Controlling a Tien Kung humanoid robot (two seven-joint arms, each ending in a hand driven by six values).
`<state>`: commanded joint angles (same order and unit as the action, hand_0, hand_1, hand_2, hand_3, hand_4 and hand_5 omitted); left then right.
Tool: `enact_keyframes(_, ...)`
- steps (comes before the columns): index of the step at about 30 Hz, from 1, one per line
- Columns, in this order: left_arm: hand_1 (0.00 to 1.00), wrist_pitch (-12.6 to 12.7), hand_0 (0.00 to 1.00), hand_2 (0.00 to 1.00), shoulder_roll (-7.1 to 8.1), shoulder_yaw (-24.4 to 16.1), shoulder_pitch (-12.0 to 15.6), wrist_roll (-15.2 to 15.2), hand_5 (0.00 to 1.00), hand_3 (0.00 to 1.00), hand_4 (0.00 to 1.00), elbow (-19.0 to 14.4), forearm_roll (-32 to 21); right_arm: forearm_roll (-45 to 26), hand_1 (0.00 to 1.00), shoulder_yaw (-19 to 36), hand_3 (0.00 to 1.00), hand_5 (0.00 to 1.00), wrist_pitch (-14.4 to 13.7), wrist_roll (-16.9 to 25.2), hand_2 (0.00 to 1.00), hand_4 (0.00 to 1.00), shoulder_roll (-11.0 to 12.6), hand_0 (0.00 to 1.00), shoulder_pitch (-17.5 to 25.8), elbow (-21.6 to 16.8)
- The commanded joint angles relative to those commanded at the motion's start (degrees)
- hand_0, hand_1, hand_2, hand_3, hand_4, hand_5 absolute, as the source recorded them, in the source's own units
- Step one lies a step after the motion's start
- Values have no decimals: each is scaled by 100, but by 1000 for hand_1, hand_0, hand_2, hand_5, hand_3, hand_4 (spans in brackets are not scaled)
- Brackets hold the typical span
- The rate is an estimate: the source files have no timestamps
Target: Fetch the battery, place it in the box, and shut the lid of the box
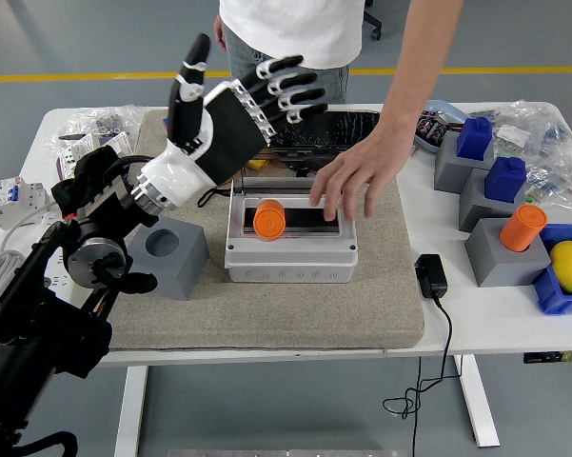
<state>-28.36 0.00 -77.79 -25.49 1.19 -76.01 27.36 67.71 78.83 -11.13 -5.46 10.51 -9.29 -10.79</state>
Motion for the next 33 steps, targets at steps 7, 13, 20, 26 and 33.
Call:
enact_keyframes(7, 896, 1384, 826, 867, 0, -1079, 19, -560, 998, 845, 998, -47, 1010, 11, 978, 6, 856, 998, -10, -5, 880, 998, 6, 998, -10, -2)
enact_keyframes(13, 895, 2133, 834, 862, 74, -1344, 61, -826, 998, 836, 998, -149, 2500, 6, 975, -12, 856, 998, -6, -10, 879, 998, 8, 998, -14, 0)
enact_keyframes(20, 900, 2119, 869, 853, 321, -1063, -36, -794, 998, 833, 998, 120, 4175, 13, 974, -19, 856, 998, -14, -27, 878, 998, 25, 998, -21, 4)
enact_keyframes(26, 959, 2287, 991, 866, 410, -700, -226, -719, 998, 831, 998, 380, 5628, 2, 974, -41, 855, 998, -26, -32, 878, 998, 37, 998, -32, 3)
enact_keyframes(33, 998, 2259, 998, 912, 493, -317, -440, -520, 998, 782, 998, 549, 7274, 15, 974, -10, 855, 998, -25, -29, 877, 998, 32, 998, -38, 5)
